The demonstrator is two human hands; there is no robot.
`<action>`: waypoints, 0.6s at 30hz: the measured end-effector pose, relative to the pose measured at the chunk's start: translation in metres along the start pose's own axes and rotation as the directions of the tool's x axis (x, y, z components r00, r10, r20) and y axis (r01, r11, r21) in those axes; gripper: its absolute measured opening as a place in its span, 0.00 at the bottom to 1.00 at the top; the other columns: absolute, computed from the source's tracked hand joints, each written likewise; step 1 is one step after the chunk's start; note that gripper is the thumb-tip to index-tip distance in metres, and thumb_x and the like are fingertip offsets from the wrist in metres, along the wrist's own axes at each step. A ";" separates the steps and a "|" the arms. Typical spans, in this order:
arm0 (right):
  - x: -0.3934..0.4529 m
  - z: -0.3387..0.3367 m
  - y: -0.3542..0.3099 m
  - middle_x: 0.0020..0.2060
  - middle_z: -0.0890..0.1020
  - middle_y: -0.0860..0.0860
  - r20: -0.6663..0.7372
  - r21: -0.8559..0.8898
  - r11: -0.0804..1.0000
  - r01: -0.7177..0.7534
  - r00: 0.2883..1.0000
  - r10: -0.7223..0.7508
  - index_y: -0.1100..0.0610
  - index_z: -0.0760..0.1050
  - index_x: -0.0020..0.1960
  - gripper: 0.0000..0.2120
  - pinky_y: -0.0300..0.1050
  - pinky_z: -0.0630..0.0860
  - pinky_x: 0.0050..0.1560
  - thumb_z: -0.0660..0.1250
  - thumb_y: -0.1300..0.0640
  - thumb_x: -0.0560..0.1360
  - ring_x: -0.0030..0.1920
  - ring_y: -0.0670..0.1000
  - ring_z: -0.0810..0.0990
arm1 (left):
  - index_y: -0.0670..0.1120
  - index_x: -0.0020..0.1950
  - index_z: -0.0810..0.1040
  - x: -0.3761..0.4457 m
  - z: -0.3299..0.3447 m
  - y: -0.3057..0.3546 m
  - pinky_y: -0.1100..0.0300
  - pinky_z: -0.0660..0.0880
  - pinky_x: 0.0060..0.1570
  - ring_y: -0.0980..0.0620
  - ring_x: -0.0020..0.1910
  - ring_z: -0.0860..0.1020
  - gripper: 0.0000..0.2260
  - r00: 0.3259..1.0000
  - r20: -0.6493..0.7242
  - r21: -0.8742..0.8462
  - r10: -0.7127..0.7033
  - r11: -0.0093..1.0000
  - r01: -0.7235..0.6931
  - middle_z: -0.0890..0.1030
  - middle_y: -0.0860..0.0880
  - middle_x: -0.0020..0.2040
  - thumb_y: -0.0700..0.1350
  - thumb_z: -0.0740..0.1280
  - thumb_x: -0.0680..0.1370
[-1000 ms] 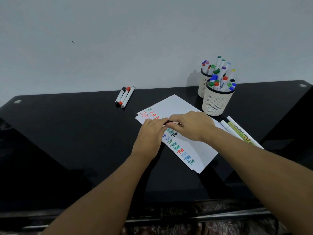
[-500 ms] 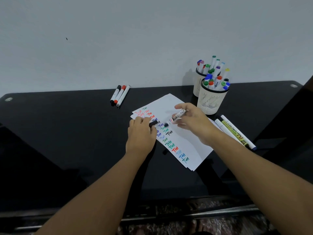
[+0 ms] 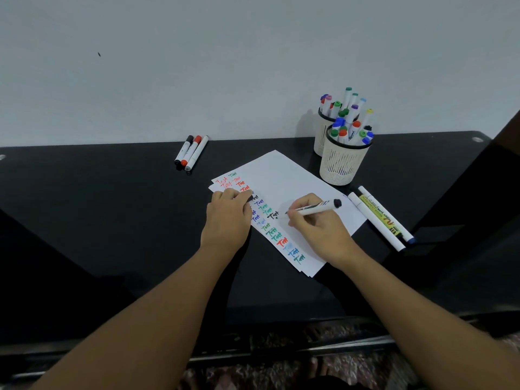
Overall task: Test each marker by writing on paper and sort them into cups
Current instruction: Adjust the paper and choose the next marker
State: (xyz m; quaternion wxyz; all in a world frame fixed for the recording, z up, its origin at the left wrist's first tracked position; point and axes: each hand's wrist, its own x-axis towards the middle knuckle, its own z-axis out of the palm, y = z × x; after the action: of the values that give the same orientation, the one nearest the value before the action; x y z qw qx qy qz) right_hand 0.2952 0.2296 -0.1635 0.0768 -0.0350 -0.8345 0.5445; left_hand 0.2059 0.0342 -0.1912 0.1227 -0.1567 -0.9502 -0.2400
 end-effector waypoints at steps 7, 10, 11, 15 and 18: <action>0.000 0.003 -0.002 0.44 0.84 0.47 0.043 -0.054 0.998 -0.014 0.999 0.017 0.47 0.78 0.52 0.02 0.46 0.76 0.56 0.67 0.51 0.83 0.49 0.47 0.82 | 0.51 0.74 0.74 -0.001 -0.002 0.001 0.54 0.70 0.60 0.49 0.60 0.68 0.17 1.000 -0.003 -0.007 -0.005 1.000 0.005 0.77 0.51 0.60 0.48 0.59 0.85; 0.002 0.003 -0.002 0.43 0.84 0.46 0.061 -0.088 0.996 -0.017 0.998 0.023 0.45 0.77 0.52 0.03 0.47 0.76 0.59 0.65 0.50 0.84 0.49 0.44 0.82 | 0.51 0.74 0.74 -0.002 -0.002 0.002 0.54 0.69 0.60 0.50 0.61 0.68 0.17 1.000 -0.002 -0.011 -0.013 1.000 0.013 0.77 0.51 0.60 0.48 0.59 0.85; 0.003 0.004 -0.002 0.44 0.84 0.46 0.064 -0.092 0.996 -0.017 0.998 0.023 0.45 0.77 0.52 0.03 0.47 0.77 0.59 0.65 0.50 0.84 0.49 0.43 0.82 | 0.51 0.74 0.74 -0.002 -0.002 0.002 0.54 0.69 0.60 0.49 0.61 0.68 0.17 1.000 -0.002 -0.008 -0.015 1.000 0.015 0.77 0.51 0.60 0.48 0.59 0.85; 0.003 0.004 -0.001 0.44 0.84 0.47 0.078 -0.104 0.995 -0.004 0.997 0.012 0.44 0.77 0.52 0.03 0.54 0.78 0.60 0.66 0.50 0.83 0.50 0.48 0.83 | 0.51 0.74 0.74 -0.001 -0.002 0.002 0.54 0.70 0.60 0.49 0.61 0.68 0.17 1.000 0.002 -0.007 -0.016 1.000 0.016 0.77 0.51 0.60 0.48 0.60 0.85; 0.004 0.004 0.000 0.43 0.85 0.46 0.078 -0.119 0.993 0.013 0.997 -0.004 0.44 0.76 0.52 0.02 0.53 0.78 0.60 0.65 0.49 0.84 0.49 0.46 0.83 | 0.51 0.74 0.74 -0.001 -0.002 0.002 0.54 0.70 0.60 0.49 0.61 0.68 0.17 1.000 0.004 -0.011 -0.017 1.000 0.017 0.77 0.51 0.60 0.48 0.60 0.85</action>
State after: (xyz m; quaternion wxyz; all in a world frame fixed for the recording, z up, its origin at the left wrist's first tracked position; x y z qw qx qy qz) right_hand 0.2909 0.2262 -0.1649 0.0446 -0.0147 -0.8680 0.4943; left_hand 0.2079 0.0342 -0.1888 0.1181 -0.1495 -0.9503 -0.2461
